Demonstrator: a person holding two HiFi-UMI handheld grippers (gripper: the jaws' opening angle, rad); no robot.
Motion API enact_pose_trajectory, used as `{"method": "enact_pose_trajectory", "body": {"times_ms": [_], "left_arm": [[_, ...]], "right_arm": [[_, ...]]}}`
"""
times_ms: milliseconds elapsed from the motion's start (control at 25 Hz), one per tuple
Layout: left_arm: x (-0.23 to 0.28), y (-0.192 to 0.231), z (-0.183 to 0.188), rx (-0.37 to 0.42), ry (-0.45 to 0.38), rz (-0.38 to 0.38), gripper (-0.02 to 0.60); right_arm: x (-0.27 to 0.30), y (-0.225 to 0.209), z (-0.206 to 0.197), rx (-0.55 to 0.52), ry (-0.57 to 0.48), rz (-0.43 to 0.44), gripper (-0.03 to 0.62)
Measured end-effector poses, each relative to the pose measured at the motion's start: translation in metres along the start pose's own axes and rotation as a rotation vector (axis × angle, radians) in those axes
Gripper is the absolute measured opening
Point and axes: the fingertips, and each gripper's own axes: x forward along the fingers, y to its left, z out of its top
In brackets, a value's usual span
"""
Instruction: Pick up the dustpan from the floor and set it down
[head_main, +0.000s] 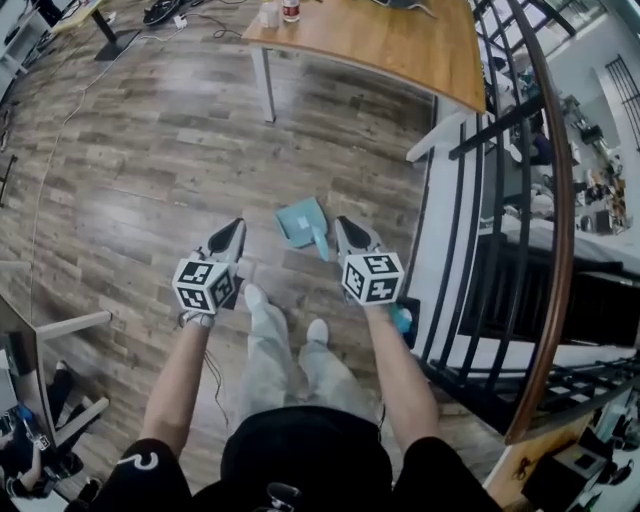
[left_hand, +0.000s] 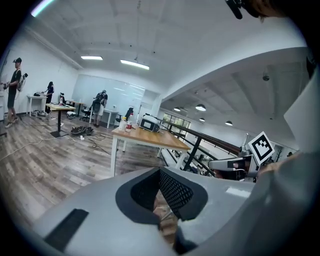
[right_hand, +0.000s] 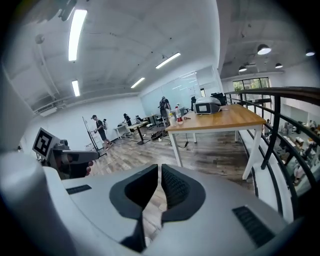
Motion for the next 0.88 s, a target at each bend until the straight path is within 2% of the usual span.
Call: {"method": "enact_pose_trajectory", "body": {"times_ms": [160, 240, 520, 680, 880], "left_arm": [[0.014, 0.025, -0.023, -0.017, 0.026, -0.002, -0.002], [0.019, 0.038, -0.032, -0.026, 0.035, 0.001, -0.002], [0.036, 0.077, -0.070, -0.032, 0.077, 0.006, -0.002], [0.048, 0.090, -0.085, -0.041, 0.111, -0.002, -0.002], [0.071, 0.101, -0.101, -0.046, 0.130, -0.026, -0.002]], "right_arm": [[0.033, -0.011, -0.041, -0.033, 0.085, -0.024, 0.015], [0.049, -0.014, -0.060, -0.048, 0.122, -0.030, 0.080], [0.099, -0.033, -0.124, -0.077, 0.207, -0.080, 0.232], [0.118, -0.043, -0.160, -0.063, 0.287, -0.105, 0.265], [0.141, -0.056, -0.196, -0.053, 0.351, -0.143, 0.273]]}}
